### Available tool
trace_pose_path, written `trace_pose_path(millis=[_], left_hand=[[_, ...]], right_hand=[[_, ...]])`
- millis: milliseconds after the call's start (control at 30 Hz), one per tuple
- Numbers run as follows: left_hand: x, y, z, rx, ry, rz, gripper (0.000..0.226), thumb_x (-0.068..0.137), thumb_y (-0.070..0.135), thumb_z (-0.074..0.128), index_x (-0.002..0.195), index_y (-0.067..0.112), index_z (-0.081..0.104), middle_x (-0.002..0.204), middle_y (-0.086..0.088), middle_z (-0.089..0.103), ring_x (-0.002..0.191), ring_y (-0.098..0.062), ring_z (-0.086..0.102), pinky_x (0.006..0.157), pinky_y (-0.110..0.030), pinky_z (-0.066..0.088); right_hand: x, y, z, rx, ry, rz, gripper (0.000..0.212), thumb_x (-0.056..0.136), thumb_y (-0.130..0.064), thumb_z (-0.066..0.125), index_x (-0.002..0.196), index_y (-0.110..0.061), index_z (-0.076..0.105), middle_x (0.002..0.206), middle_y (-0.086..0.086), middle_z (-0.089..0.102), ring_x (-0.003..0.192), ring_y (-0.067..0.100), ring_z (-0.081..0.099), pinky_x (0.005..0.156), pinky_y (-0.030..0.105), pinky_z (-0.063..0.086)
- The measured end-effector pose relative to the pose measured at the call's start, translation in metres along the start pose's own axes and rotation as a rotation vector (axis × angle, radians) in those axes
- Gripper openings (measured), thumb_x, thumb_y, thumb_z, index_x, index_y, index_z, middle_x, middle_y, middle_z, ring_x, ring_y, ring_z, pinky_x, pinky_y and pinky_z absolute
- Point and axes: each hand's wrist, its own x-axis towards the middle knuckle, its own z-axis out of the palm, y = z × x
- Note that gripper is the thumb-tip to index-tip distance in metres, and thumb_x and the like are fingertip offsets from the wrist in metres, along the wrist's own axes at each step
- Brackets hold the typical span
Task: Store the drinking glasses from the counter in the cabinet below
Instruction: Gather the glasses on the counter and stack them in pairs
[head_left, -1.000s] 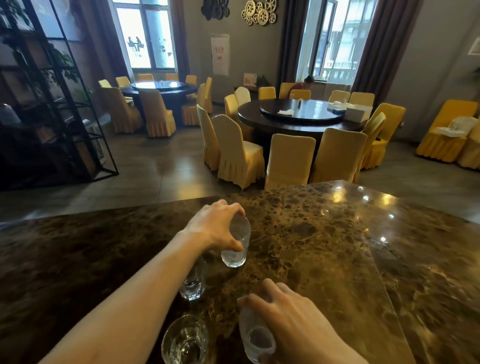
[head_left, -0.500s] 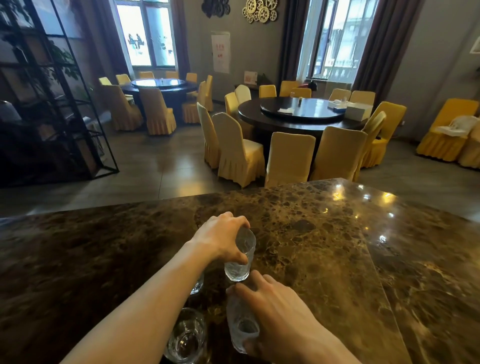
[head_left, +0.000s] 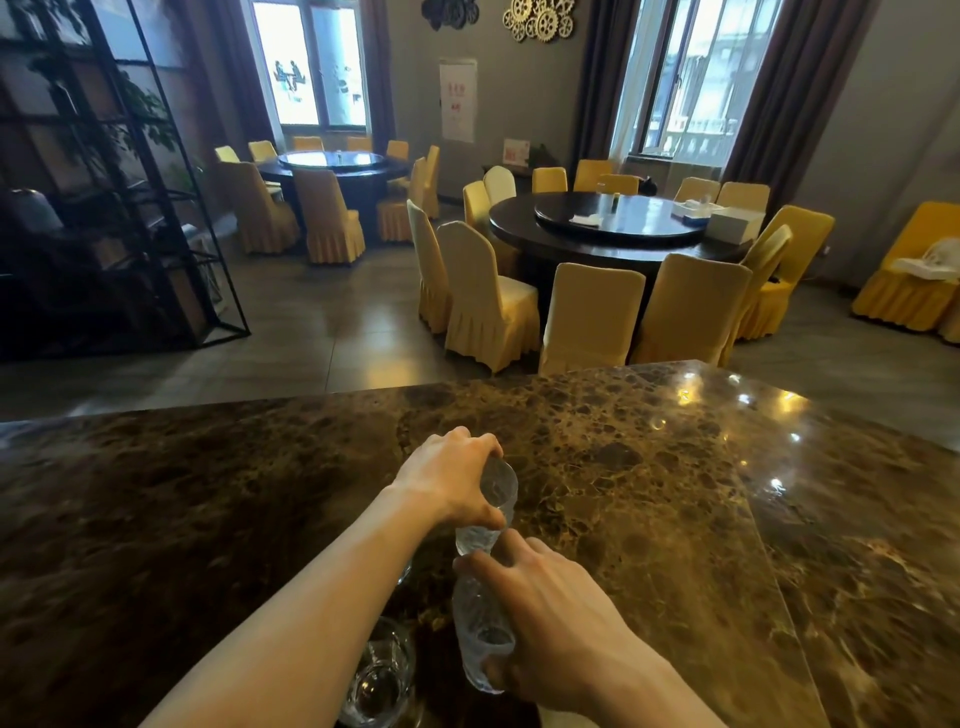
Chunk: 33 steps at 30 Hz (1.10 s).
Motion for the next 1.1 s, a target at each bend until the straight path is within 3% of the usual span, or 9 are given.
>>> trace_pose_path(millis=[433,1100], left_hand=[[-0.001,-0.002,0.008,-0.018,0.023,-0.037,0.084,0.064,0.060,0.082,0.135,0.037,0.044,0.127,0.001,0.051,0.118,-0.025,0.050,0.092,-0.039,0.051],[0.004,-0.008,0.014,-0.006,0.026,-0.044,0.085,0.061,0.062,0.083,0.133,0.038,0.045,0.124,0.004,0.052,0.115,-0.024,0.050,0.089,-0.038,0.049]], right_hand=[[0.000,0.004,0.004,0.018,0.006,-0.047,0.093,0.076,-0.039,0.079,0.147,-0.041,0.019,0.155,0.001,0.024,0.126,0.025,0.039,0.095,0.041,0.052],[-0.002,0.009,0.008,0.027,-0.021,-0.065,0.095,0.074,-0.032,0.081,0.145,-0.045,0.020,0.151,-0.003,0.027,0.122,0.024,0.037,0.093,0.042,0.052]])
